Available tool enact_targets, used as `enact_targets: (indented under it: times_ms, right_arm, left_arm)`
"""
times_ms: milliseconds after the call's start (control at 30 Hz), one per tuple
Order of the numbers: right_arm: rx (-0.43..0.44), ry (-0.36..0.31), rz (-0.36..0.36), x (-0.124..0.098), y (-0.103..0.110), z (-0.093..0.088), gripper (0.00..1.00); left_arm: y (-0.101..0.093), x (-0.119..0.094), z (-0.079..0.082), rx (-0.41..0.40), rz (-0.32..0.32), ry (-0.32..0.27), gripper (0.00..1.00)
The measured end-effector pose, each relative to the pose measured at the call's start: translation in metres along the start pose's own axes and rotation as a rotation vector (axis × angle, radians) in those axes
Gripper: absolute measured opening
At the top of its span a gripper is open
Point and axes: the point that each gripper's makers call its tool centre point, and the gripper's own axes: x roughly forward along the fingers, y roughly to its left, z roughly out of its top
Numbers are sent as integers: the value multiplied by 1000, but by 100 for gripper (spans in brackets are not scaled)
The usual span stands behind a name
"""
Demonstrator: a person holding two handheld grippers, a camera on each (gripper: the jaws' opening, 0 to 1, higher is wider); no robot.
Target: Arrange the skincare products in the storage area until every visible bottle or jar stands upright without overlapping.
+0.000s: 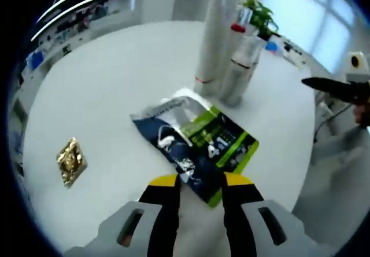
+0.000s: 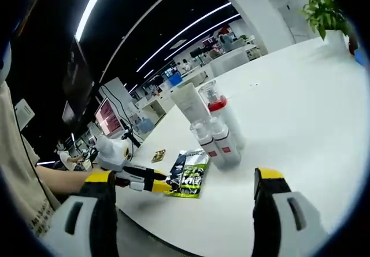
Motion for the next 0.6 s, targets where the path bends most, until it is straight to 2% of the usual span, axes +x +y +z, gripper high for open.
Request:
enact_targets:
  times_ms: [133,233,400,600]
  right_arm:
    - [1,1,1,0,0,0,100]
    - [-1,2,1,0,0,-1,100]
    - [1,1,-2,0,0,-1,100]
    - [0,6,-4,0,0,-2,100]
  left_arm:
    - [-2,4,15,82,-10,-26,31]
    - [-7,15,26,137,-28,-42,36]
    - [-12,31,30,201,-29,-35,48]
    - [-8,43,33,239,-27,-24,62]
